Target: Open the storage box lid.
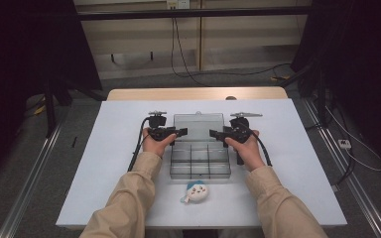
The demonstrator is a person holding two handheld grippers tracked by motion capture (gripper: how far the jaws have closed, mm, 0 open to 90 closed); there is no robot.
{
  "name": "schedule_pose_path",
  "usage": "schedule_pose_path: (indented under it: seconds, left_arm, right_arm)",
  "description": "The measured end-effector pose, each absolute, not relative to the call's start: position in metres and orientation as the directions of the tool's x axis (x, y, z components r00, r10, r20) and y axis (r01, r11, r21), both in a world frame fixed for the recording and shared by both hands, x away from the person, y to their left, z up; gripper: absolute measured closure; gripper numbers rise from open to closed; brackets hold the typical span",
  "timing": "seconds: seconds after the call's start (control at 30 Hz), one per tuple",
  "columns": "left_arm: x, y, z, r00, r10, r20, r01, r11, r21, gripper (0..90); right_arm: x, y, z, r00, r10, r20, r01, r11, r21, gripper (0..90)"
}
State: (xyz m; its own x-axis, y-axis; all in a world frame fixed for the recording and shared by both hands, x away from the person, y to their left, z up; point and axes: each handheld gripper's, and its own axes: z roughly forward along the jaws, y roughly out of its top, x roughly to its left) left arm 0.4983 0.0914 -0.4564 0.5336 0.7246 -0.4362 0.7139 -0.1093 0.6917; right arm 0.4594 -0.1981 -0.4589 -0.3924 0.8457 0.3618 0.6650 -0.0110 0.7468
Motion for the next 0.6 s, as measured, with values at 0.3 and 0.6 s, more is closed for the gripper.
schedule_pose_path:
  seconds: [0.3, 0.6]
  left_arm:
    - [0.4988, 0.0898, -0.461, 0.508, 0.723, -0.468, 0.742, -0.091, 0.664, 30.4]
    - [0.4993, 0.0901, -0.4633, 0.499, 0.722, -0.48, 0.757, -0.094, 0.646, 27.2]
  right_arm:
    - [0.4609, -0.1983, -0.4635, -0.362, 0.838, 0.409, 0.698, -0.047, 0.714, 25.6]
    - [0.4615, -0.1982, -0.4662, -0.345, 0.828, 0.442, 0.721, -0.067, 0.689, 23.0]
